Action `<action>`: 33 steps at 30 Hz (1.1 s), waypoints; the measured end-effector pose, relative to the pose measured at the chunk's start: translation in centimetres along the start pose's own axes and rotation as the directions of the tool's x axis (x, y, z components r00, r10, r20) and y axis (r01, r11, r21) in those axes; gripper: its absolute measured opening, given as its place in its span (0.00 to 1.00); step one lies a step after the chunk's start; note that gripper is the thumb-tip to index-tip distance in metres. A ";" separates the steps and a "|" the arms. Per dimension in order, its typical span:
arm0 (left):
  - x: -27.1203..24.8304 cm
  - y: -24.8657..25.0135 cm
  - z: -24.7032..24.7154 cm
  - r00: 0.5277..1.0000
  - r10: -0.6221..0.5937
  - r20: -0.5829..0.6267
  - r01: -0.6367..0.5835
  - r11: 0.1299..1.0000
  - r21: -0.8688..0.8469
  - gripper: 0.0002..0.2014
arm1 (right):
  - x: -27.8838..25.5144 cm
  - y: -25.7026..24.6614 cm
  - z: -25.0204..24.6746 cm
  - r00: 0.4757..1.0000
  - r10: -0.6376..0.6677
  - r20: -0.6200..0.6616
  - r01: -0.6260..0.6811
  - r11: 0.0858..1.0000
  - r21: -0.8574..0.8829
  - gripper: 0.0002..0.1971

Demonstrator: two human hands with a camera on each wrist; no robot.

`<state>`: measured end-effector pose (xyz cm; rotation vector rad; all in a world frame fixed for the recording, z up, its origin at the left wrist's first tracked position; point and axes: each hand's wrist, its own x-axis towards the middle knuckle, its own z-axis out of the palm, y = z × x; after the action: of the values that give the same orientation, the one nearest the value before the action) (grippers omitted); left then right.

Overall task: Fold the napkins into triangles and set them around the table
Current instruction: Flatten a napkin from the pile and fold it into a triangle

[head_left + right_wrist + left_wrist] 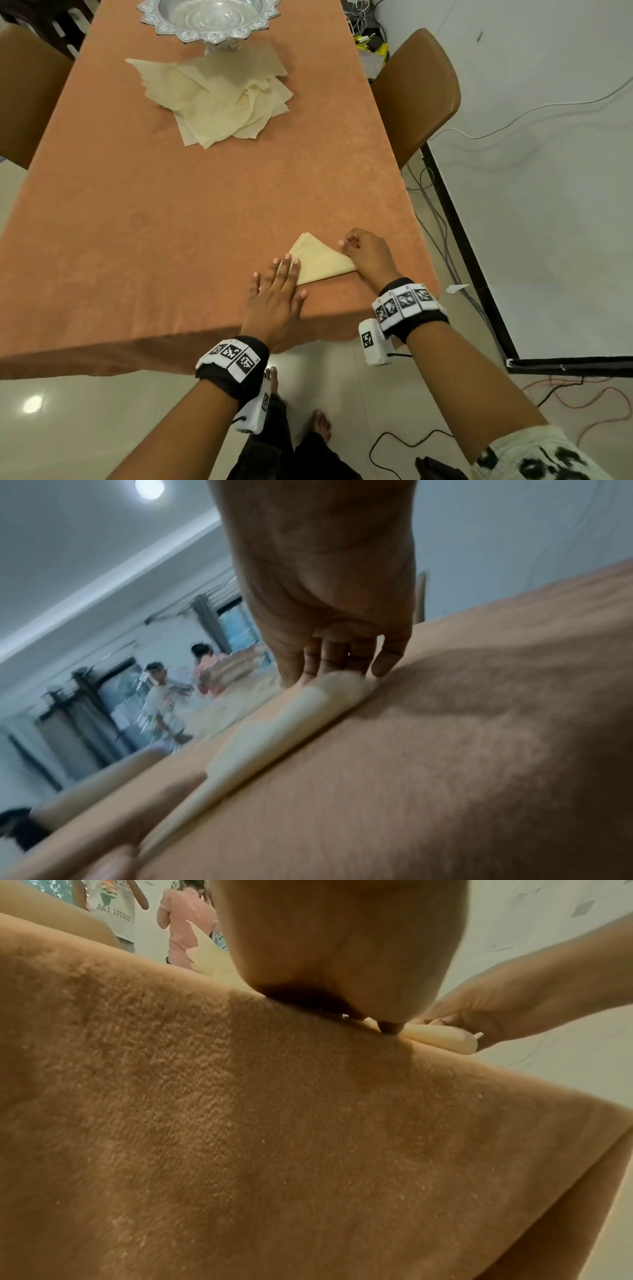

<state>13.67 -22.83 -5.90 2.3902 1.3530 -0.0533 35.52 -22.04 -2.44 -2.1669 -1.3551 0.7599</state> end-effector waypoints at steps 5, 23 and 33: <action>-0.1 0.2 0.1 1.000 -0.014 -0.015 0.013 1.000 -0.028 0.38 | -2.6 2.5 -2.8 0.985 -0.017 0.170 -0.021 0.975 0.219 0.10; -0.5 0.7 0.8 0.995 -0.074 -0.061 0.071 0.996 -0.045 0.38 | -4.2 -3.3 2.6 0.960 -0.250 -0.123 0.176 0.886 -0.428 0.14; -3.1 -2.2 -1.4 0.896 -0.095 -0.433 0.137 0.988 0.068 0.11 | -3.9 3.7 -1.3 0.973 -0.230 -0.029 0.215 0.942 -0.258 0.18</action>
<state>10.00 -23.86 -4.57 2.4929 1.7218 0.4099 37.43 -27.21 -3.06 -2.1522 -1.7105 0.4532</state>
